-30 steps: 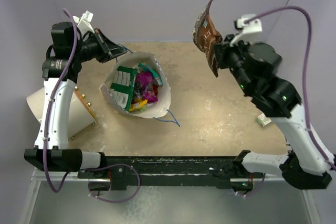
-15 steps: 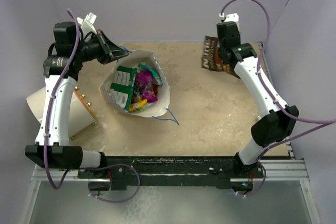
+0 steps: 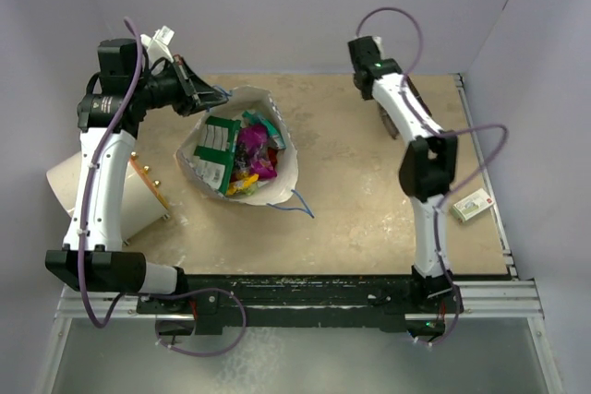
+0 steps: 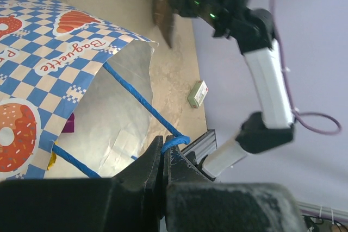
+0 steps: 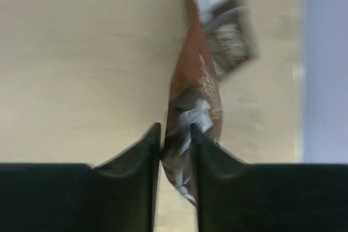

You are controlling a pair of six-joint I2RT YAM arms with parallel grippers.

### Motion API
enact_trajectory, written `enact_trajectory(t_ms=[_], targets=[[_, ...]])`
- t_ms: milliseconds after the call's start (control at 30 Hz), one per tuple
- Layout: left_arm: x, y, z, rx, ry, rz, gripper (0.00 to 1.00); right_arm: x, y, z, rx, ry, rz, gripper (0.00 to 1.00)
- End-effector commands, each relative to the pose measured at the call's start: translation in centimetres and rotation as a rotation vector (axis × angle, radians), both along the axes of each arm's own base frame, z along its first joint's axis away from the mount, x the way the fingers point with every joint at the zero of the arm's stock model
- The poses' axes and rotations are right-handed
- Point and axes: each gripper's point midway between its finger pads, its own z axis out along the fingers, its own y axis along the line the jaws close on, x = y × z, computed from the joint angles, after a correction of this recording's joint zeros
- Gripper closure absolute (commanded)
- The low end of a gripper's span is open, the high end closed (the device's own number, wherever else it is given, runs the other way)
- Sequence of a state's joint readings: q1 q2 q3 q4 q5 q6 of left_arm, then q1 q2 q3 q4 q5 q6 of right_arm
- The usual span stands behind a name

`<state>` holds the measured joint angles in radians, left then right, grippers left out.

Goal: Take the snacks out of the paper bag
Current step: Place the snack at the center of the board, then take out the snack from the paper bag.

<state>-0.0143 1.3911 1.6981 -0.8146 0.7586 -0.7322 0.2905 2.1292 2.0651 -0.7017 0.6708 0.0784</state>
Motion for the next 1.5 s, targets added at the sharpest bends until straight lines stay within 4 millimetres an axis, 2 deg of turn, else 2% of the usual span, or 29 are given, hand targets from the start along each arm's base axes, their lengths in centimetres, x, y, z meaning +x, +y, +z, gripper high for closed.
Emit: enact_trajectory(t_ms=[0,33,67,100,200,267,400,500,600,667,733,800,833,933,1033,1200,1267,1367,1467], targets=[[-0.9,-0.4,2.2,-0.004,-0.075,-0.047,1.0,2.4,14.5,-3.4,0.492,0.114,0.256,0.57],[-0.9,-0.4,2.1,-0.005,-0.073,-0.047,1.0,2.5,17.6,-2.7,0.653,0.113,0.305,0.43],[-1.0,-0.4,2.3,-0.009,-0.073,-0.047,1.0,3.1,19.7,-1.6,0.776,0.089,0.346,0.35],[-1.0,-0.5,2.3,-0.013,-0.07,-0.047,1.0,3.4,20.8,-0.3,0.873,0.062,0.373,0.31],[-1.2,-0.4,2.5,-0.014,-0.079,-0.041,1.0,2.6,21.5,2.6,1.074,-0.004,0.442,0.19],[-1.5,-0.4,2.5,-0.018,-0.079,-0.034,1.0,1.1,20.7,3.4,1.12,-0.015,0.488,0.14],[-2.0,-0.6,2.8,-0.038,-0.094,-0.033,1.0,-2.8,17.8,1.8,1.005,0.091,0.492,0.1],[-2.4,-0.4,3.0,-0.034,-0.107,-0.022,1.0,-6.5,15.7,0.2,0.903,0.186,0.492,0.08],[-2.7,-0.6,3.1,-0.042,-0.113,-0.033,1.0,-9.1,14.2,0.2,0.856,0.18,0.486,0.05],[-3.0,-0.7,3.3,-0.048,-0.122,-0.041,1.0,-10.3,12.2,0.0,0.791,0.155,0.421,0.0],[-3.3,-0.8,3.7,-0.056,-0.142,-0.051,1.0,-11.6,10.4,0.1,0.767,0.14,0.344,0.01],[-3.6,-1.0,3.8,-0.066,-0.161,-0.063,1.0,-13.2,9.8,0.5,0.804,0.136,0.335,0.01],[-3.6,-1.0,3.7,-0.072,-0.162,-0.068,1.0,-14.3,10.1,0.7,0.85,0.147,0.361,0.0],[-3.8,-1.2,3.4,-0.087,-0.162,-0.076,1.0,-16.9,12.1,3.7,0.964,0.088,0.489,0.0],[-3.9,-1.4,3.2,-0.105,-0.147,-0.088,1.0,-20.4,15.3,7.1,1.068,0.032,0.606,0.0],[-3.9,-1.4,3.1,-0.111,-0.157,-0.086,1.0,-27.2,23.0,13.5,1.188,-0.157,0.914,0.05],[-3.9,-1.4,3.1,-0.103,-0.16,-0.09,1.0,-29.0,25.4,14.1,1.237,-0.158,0.966,0.06],[-3.5,-1.4,3.2,-0.104,-0.145,-0.089,1.0,-29.3,28.6,14.7,1.25,-0.162,0.975,0.13],[-3.5,-1.4,3.7,-0.116,-0.147,-0.083,1.0,-27.5,31.2,14.2,1.193,-0.209,0.885,0.18]])
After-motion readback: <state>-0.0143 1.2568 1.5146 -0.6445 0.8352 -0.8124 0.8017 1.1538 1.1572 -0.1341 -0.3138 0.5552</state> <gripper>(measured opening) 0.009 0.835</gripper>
